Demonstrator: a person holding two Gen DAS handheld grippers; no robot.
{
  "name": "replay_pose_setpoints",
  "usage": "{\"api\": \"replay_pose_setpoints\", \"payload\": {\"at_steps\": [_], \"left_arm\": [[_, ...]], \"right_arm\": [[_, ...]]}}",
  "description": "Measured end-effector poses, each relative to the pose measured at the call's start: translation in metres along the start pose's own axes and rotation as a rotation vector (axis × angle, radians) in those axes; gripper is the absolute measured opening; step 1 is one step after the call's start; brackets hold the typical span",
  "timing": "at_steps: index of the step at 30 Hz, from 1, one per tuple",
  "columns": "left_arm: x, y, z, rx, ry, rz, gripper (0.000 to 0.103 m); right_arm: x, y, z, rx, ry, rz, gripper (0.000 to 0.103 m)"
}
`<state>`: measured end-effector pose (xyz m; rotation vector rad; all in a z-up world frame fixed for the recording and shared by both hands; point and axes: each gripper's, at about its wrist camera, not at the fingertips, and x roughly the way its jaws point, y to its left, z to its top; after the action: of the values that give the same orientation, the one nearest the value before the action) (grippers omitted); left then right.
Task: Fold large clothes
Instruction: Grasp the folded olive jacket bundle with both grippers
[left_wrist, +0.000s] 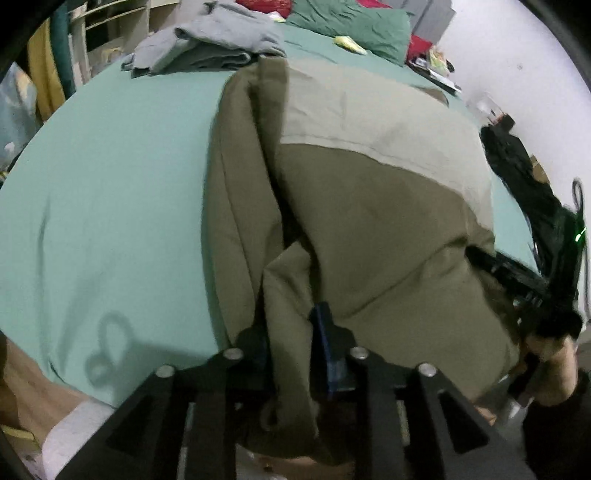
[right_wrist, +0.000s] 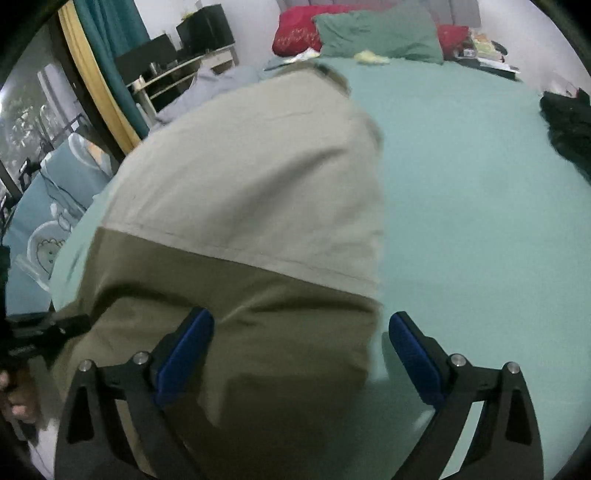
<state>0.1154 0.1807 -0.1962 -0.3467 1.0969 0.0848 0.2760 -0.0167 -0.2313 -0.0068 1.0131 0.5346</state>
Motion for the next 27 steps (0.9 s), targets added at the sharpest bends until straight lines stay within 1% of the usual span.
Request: {"api": "replay_pose_setpoints", "payload": {"at_steps": [1,2,3,5,6,8,10,12,13,15,17,19,20,22,23,25,27], "left_arm": [[-0.004,0.000,0.004,-0.002,-0.005,-0.002,0.037],[-0.009,-0.001,0.009,-0.011,-0.024,-0.019,0.051],[-0.016,-0.002,0.013,-0.014,-0.048,-0.026,0.062],[-0.031,-0.006,0.025,-0.002,-0.111,-0.035,0.067],[-0.034,-0.007,0.031,0.002,-0.128,-0.035,0.071],[-0.045,-0.013,0.050,0.001,-0.179,-0.044,0.073],[-0.052,-0.017,0.065,0.010,-0.224,-0.066,0.076],[-0.047,-0.028,0.086,0.020,-0.251,-0.080,0.081],[-0.042,-0.032,0.095,0.029,-0.252,-0.084,0.082],[-0.026,-0.037,0.103,0.046,-0.231,-0.086,0.082],[0.000,-0.040,0.118,0.046,-0.177,-0.082,0.082],[0.032,-0.039,0.128,0.037,-0.101,-0.051,0.082],[0.047,-0.037,0.128,0.037,-0.078,-0.032,0.082],[0.072,-0.032,0.134,0.034,-0.032,-0.012,0.082],[0.084,-0.027,0.135,0.018,-0.013,-0.014,0.084],[0.097,-0.014,0.138,-0.014,0.000,-0.029,0.090],[0.103,-0.003,0.141,-0.042,-0.006,-0.028,0.094]], "right_arm": [[-0.002,-0.002,0.001,0.009,0.000,0.011,0.096],[-0.004,-0.004,0.002,0.007,0.001,0.013,0.096],[-0.006,-0.005,0.003,0.004,0.000,0.013,0.096],[-0.013,-0.005,0.006,0.004,-0.005,0.022,0.096],[-0.020,-0.006,0.010,0.006,-0.019,0.027,0.096],[-0.034,-0.015,0.014,0.016,-0.078,0.036,0.096],[-0.050,-0.021,0.025,0.023,-0.138,0.022,0.096],[-0.060,-0.029,0.039,0.034,-0.189,-0.001,0.096],[-0.060,-0.033,0.046,0.040,-0.201,-0.010,0.096],[-0.052,-0.044,0.061,0.060,-0.199,-0.028,0.096],[-0.037,-0.054,0.073,0.091,-0.182,-0.037,0.096],[0.000,-0.045,0.098,0.107,-0.126,-0.028,0.096],[0.012,-0.044,0.101,0.108,-0.106,-0.020,0.096],[0.034,-0.039,0.106,0.093,-0.070,-0.033,0.096],[0.043,-0.036,0.106,0.073,-0.054,-0.044,0.096],[0.066,-0.029,0.107,0.015,-0.026,-0.064,0.096],[0.080,-0.030,0.109,0.013,0.000,-0.043,0.096]]}}
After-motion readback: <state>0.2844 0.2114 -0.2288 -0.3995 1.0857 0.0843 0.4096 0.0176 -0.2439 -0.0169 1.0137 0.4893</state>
